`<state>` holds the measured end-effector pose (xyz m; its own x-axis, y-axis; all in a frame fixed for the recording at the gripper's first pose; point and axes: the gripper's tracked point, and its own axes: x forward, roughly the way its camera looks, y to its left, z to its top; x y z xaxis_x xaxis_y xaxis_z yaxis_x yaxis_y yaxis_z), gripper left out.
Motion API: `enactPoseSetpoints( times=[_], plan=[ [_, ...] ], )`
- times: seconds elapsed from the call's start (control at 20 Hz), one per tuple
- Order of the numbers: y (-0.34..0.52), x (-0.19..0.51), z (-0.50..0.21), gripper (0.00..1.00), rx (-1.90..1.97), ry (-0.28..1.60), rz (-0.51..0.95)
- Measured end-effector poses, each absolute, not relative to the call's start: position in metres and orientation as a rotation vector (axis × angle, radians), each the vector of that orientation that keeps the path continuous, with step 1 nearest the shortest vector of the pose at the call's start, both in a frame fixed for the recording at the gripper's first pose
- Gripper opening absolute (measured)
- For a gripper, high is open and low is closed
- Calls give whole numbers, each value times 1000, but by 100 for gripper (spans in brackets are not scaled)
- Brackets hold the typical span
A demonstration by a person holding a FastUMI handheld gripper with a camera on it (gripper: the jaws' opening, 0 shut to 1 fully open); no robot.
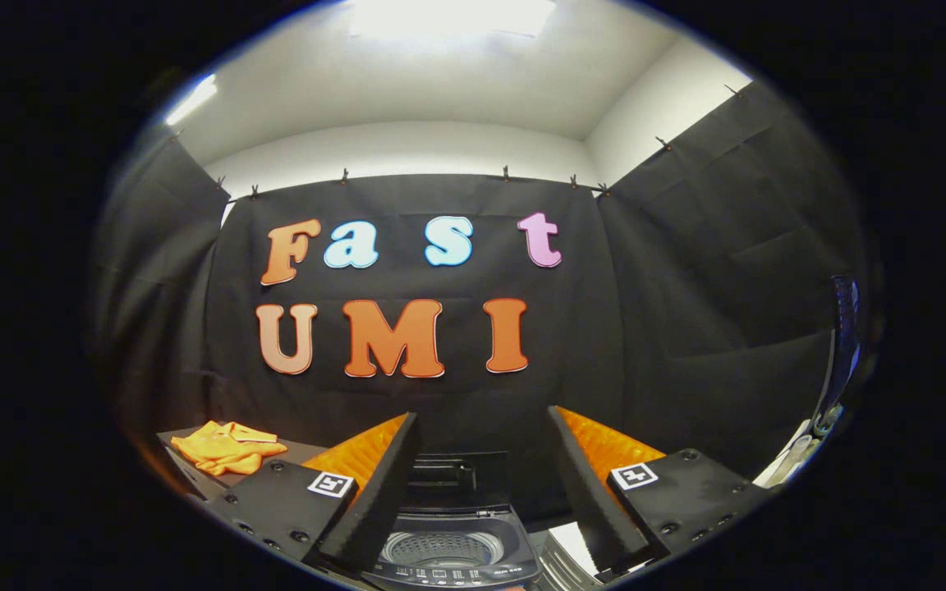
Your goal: Put the clothes into the washing machine and then close the washing machine lid.
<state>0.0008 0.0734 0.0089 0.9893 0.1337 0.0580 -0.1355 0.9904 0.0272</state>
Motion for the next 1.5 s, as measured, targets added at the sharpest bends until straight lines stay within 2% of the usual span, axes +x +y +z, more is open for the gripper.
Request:
enactPoseSetpoints(
  times=[0.5, 0.7, 0.9, 1.2, 1.5],
  plan=[
    [217, 29, 47, 99, 56, -28, 332],
    [323, 42, 64, 99, 80, 40, 528],
    [444, 28, 61, 100, 67, 182, 796],
    [568, 23, -10, 100, -28, 497, 965],
    [639, 54, -110, 98, -135, 823, 952]
  ],
)
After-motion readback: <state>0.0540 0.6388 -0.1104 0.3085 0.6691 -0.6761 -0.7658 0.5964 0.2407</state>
